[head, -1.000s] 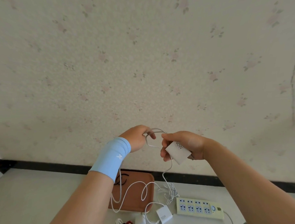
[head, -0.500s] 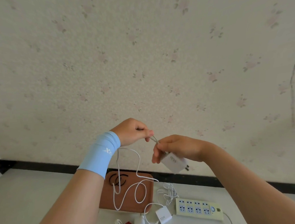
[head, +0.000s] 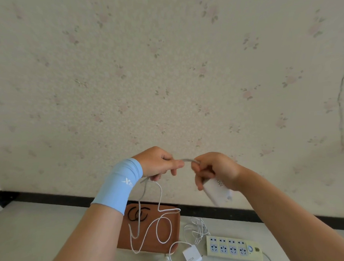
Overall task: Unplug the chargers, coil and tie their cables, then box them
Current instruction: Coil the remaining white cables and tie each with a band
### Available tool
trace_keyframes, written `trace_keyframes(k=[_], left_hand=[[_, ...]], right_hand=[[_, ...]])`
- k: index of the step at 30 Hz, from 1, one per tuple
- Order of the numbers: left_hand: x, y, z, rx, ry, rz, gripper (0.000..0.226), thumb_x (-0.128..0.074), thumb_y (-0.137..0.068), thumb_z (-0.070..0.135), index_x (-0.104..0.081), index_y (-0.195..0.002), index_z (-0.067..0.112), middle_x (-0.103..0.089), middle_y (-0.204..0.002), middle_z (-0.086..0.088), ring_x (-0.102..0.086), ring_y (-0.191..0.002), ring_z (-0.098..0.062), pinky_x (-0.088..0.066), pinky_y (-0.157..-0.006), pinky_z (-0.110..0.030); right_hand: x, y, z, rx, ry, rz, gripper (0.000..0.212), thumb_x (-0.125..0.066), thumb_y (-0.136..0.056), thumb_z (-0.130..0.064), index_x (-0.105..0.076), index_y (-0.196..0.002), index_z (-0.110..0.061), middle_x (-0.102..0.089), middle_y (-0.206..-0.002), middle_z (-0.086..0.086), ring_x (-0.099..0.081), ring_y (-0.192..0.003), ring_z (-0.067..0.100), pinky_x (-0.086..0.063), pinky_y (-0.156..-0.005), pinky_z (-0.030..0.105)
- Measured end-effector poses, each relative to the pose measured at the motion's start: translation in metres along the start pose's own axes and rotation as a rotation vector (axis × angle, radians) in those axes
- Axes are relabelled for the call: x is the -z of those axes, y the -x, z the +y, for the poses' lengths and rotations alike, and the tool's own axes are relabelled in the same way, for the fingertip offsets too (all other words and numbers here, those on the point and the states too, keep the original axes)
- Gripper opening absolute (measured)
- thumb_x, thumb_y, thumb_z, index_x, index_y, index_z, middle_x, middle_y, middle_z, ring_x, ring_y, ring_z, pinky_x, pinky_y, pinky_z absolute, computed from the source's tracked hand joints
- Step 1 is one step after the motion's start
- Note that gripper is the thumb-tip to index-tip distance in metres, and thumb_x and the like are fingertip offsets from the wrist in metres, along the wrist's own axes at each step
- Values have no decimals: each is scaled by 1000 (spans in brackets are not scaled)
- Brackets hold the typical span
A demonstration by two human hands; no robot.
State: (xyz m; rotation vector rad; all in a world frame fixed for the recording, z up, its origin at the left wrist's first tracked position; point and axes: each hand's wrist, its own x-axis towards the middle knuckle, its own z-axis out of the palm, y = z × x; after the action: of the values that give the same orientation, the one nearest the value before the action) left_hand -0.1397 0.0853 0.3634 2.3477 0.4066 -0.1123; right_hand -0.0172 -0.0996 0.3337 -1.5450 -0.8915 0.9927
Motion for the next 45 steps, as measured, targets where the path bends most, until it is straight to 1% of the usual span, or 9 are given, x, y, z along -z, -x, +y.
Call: trace_keyframes(k=[5,8,12,19,29,32,35,40,45], left_hand=[[7,0,-14,77,120,-55,42,-51,-98,46,-53,-70,15,-51,-53,3,-72,-74,-19,-55,-81,-30],[5,-6,-13,14,459,80,34,-43,-104,34,-59,-83,13,-41,-56,4,-54,-52,-15,-46,-58,-25],[1,-20,-1,-5,1076,182,33,-37,-105,29,-54,-80,15,-27,-48,10,-21,-34,-4,-17,-38,-18],[-15,-26,15,4,1551,163,35,-37,-101,28,-49,-69,18,-25,-41,10,-20,-28,-5,-13,-32,-17],[-17,-13,17,-152,274,526,31,-51,-85,16,-54,-54,10,-36,-46,4,-33,-45,-14,-30,-48,-23],[-3,-14,-1,-153,123,624,34,-55,-86,19,-54,-58,-1,-39,-42,9,-34,-43,-9,-33,-49,-22],[7,-19,-17,-135,53,684,41,-57,-86,27,-53,-61,-6,-42,-51,-4,-35,-48,-15,-35,-53,-26],[0,-25,-22,-100,-60,672,30,-60,-92,37,-69,-78,12,-69,-79,1,-65,-77,-20,-50,-69,-30],[-15,-27,-13,-243,-387,750,26,-68,-85,16,-64,-107,26,-54,-116,5,-46,-113,-18,-35,-97,-32]], right_hand=[[31,7,-3,-52,-173,387,29,-37,-83,-7,-46,-57,-18,-25,-50,2,-58,-54,28,-45,-59,30],[32,5,5,-124,-124,439,20,-40,-82,-8,-51,-66,-13,-42,-53,7,-59,-55,29,-47,-63,34],[8,5,4,-92,111,318,17,-47,-90,-5,-63,-93,-9,-70,-80,13,-63,-58,29,-53,-59,33],[-34,-1,-2,-108,270,-123,37,-64,-96,-39,-64,-127,-18,-77,-109,-2,-63,-49,15,-55,-67,26],[-28,-4,14,-305,599,-370,28,-64,-94,-31,-71,-105,-5,-78,-99,6,-66,-56,13,-54,-77,18],[-22,0,15,-333,563,-396,21,-62,-97,-25,-72,-105,-9,-78,-101,3,-66,-53,11,-55,-91,37],[-15,2,8,-322,591,-378,20,-55,-101,-28,-71,-100,-16,-78,-103,0,-65,-54,9,-56,-88,32],[-7,5,4,-297,453,-380,33,-46,-106,-34,-68,-95,-13,-77,-110,5,-61,-54,12,-52,-97,48],[2,4,7,-230,171,-281,30,-47,-106,-29,-68,-95,-12,-74,-114,15,-58,-52,10,-56,-73,36]])
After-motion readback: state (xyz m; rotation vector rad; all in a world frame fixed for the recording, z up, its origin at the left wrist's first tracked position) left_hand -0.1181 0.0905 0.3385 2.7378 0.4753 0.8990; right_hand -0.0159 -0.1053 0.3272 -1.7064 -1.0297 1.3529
